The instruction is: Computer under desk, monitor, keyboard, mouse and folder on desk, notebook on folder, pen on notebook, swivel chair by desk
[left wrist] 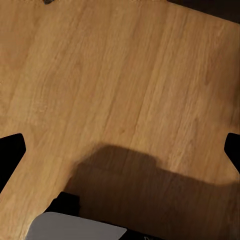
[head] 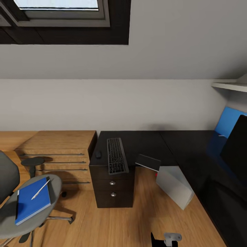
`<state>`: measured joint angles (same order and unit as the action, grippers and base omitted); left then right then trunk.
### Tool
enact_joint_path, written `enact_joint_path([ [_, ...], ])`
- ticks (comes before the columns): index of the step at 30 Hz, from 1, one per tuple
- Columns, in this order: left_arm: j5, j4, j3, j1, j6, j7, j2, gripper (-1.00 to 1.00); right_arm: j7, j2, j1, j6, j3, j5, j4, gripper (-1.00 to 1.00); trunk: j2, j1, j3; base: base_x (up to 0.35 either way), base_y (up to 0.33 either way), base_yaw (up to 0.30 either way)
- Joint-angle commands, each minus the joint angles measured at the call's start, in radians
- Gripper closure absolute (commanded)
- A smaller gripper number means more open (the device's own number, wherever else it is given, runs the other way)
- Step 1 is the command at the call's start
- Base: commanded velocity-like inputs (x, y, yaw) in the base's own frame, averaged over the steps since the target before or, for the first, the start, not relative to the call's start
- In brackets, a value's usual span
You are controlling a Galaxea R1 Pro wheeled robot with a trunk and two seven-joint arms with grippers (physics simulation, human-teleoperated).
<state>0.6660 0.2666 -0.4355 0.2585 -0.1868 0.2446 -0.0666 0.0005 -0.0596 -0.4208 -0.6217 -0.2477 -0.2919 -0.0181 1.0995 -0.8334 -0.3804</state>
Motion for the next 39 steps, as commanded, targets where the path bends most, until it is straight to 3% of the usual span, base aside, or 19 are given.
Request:
enact_joint_path([
  [1, 0.007, 0.0, -0.009, 0.001, -0.004, 0.007, 0.0, -1.0, -0.002, -0.001, -0.001, -0.004, -0.008, -0.008, -0.002, -1.0, -0.007, 0.004, 0.002, 0.0, 0.0, 0.0],
  [39, 0.012, -0.004, -0.009, 0.001, 0.003, 0.007, -0.004, -1.0, -0.007, 0.004, -0.001, -0.003, -0.007, -0.004, -0.002, -1.0, -0.273, 0.15, 0.121, -0.325, 0.0, 0.0],
])
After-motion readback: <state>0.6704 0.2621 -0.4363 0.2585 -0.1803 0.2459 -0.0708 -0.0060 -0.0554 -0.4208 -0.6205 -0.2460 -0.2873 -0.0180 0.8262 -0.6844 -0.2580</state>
